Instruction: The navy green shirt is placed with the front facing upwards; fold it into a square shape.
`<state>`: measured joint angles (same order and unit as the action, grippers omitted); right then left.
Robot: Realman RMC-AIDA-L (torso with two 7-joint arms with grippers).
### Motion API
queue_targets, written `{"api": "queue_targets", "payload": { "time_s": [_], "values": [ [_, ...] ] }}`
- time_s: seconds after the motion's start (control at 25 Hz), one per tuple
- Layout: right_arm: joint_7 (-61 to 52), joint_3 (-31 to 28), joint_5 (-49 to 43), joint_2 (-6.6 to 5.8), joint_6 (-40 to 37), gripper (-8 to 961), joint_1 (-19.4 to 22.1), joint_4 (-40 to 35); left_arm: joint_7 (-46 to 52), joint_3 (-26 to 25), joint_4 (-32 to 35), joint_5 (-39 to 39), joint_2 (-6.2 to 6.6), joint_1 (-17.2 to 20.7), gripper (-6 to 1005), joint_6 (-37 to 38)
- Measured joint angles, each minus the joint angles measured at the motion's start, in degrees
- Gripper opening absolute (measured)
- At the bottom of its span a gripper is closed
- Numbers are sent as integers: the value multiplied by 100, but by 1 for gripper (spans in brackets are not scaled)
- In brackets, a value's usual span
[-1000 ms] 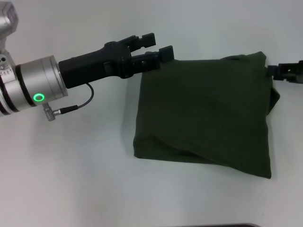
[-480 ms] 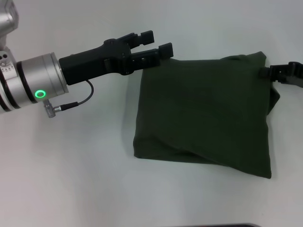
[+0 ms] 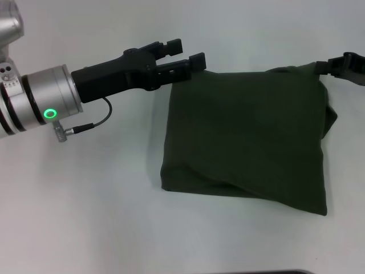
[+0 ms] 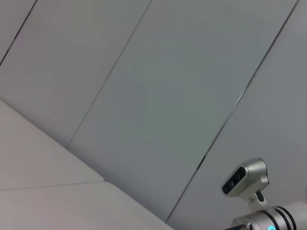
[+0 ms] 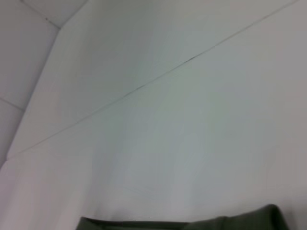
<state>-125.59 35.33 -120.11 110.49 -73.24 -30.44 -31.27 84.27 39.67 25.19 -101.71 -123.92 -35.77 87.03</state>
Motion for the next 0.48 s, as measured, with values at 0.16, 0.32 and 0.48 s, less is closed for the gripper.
{"api": "queue_targets", "payload": {
  "time_s": [0.16,0.32,0.48],
  "values": [
    [31,-92,2,100,-155,23,29,-139,47,20,20,-40,3,-20,936,6],
    [77,-185,3,133,-228,75,158,-255,131,75,37,-45,44,-19,935,35],
    [198,-201,-3,107,-411,228,245,-256,245,93,45,-98,88,13,940,61]
  ]
}}
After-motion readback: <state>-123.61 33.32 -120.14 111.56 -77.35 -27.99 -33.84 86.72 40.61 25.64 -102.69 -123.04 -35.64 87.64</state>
